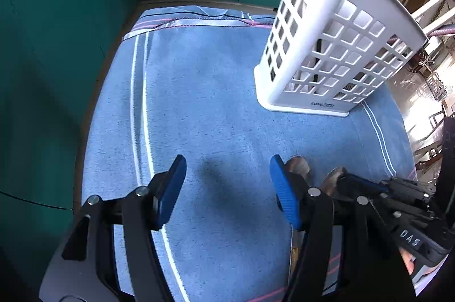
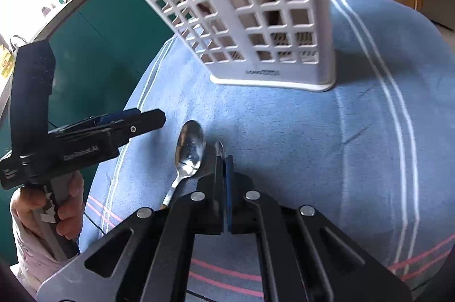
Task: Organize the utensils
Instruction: 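Open both grippers and lower them back toward the two spoons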
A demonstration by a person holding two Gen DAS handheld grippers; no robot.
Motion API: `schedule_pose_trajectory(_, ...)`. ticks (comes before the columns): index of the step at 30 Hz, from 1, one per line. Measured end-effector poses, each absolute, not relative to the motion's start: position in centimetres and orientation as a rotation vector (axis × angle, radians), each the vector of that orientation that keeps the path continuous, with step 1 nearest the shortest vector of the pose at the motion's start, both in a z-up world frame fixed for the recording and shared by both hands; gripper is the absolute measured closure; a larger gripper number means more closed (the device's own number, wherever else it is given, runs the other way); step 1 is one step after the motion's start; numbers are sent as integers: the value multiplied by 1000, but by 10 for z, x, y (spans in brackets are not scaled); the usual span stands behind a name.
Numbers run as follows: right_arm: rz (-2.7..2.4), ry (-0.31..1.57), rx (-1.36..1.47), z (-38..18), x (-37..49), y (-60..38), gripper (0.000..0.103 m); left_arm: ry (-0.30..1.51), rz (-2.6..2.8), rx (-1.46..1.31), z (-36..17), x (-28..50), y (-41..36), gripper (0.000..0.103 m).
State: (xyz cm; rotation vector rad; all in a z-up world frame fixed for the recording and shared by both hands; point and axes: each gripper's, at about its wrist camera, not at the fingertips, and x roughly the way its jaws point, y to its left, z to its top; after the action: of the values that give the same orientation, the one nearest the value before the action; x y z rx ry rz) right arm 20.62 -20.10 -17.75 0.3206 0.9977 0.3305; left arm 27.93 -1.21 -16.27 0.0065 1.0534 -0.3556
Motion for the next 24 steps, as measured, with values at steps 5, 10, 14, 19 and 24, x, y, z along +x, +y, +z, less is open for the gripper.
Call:
schedule_pose_trajectory(5,284,991,300,-177,197,-221,101,1051,-423,15,-162,280,-24,42)
schedule_pose_trajectory(10,273,997,339,-186,188,-239,100,1059,-524,62,-167,279,-43,38)
schedule_pose_trajectory(14,254,1006,343,-191,188,-242,98,1081,-545,91,-176,276,-55,49)
schedule_pose_trajectory(19,245,1006,332,-188,185,-243,97,1092,-566,40,-178,275,-51,82)
schedule_pose_trajectory(24,226,1000,340,-184,186,-246,89,1077,-531,2,-179,271,-39,97)
